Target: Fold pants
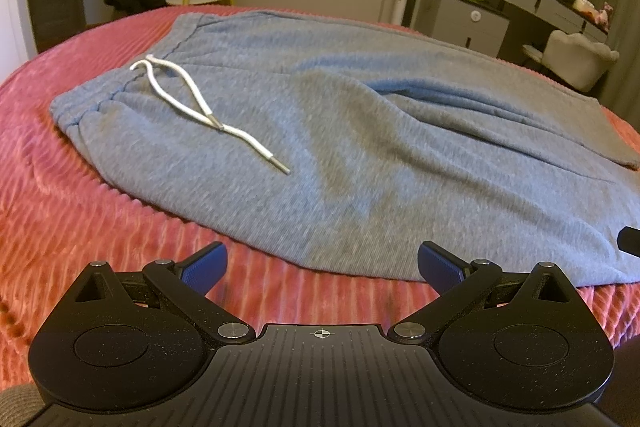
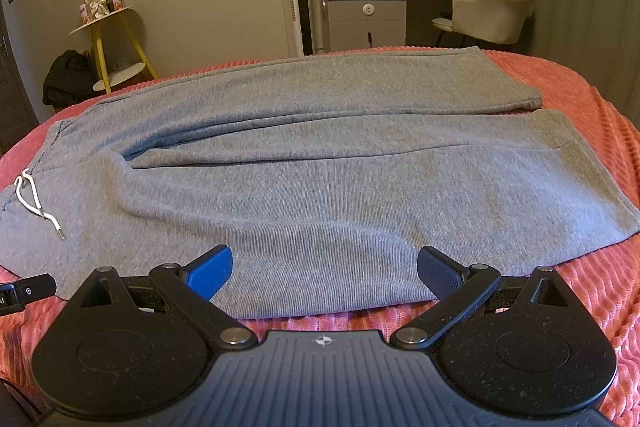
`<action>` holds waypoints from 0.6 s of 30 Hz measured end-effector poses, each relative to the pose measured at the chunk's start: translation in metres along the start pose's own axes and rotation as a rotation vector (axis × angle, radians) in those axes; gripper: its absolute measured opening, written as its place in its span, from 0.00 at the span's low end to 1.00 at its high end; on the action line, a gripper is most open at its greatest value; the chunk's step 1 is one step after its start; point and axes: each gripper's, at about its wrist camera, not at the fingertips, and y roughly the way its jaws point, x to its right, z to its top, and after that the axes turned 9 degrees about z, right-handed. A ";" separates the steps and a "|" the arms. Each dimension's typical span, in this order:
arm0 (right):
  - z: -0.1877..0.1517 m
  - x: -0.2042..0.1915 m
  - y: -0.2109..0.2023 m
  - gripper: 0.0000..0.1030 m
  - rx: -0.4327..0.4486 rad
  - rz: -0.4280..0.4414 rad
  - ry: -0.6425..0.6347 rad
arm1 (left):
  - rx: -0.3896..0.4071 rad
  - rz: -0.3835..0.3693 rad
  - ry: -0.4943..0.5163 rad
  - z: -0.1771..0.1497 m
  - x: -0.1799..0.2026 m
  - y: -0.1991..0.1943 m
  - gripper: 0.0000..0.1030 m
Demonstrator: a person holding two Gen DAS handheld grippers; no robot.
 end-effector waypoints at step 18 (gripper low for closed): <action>0.000 0.000 0.002 0.96 -0.014 0.011 0.001 | -0.013 0.012 -0.012 0.001 -0.002 0.001 1.00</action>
